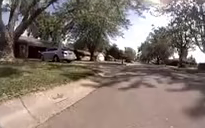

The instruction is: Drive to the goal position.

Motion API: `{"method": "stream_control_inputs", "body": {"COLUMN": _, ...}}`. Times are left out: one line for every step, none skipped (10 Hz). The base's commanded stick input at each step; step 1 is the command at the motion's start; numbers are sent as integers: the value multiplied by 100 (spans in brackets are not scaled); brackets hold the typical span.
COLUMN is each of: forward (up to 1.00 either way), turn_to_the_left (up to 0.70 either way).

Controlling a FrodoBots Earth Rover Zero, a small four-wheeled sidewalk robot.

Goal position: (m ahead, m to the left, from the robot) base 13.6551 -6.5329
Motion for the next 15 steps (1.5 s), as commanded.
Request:
{"method": "stream_control_inputs", "body": {"forward": 100, "turn_to_the_left": -4}}
{"method": "stream_control_inputs", "body": {"forward": 100, "turn_to_the_left": 0}}
{"method": "stream_control_inputs", "body": {"forward": 100, "turn_to_the_left": 0}}
{"method": "stream_control_inputs", "body": {"forward": 100, "turn_to_the_left": 0}}
{"method": "stream_control_inputs", "body": {"forward": 100, "turn_to_the_left": 0}}
{"method": "stream_control_inputs", "body": {"forward": 100, "turn_to_the_left": 0}}
{"method": "stream_control_inputs", "body": {"forward": 100, "turn_to_the_left": 0}}
{"method": "stream_control_inputs", "body": {"forward": 100, "turn_to_the_left": 0}}
{"method": "stream_control_inputs", "body": {"forward": 100, "turn_to_the_left": 0}}
{"method": "stream_control_inputs", "body": {"forward": 100, "turn_to_the_left": -3}}
{"method": "stream_control_inputs", "body": {"forward": 100, "turn_to_the_left": -6}}
{"method": "stream_control_inputs", "body": {"forward": 100, "turn_to_the_left": -27}}
{"method": "stream_control_inputs", "body": {"forward": 100, "turn_to_the_left": 0}}
{"method": "stream_control_inputs", "body": {"forward": 100, "turn_to_the_left": 0}}
{"method": "stream_control_inputs", "body": {"forward": 100, "turn_to_the_left": 0}}
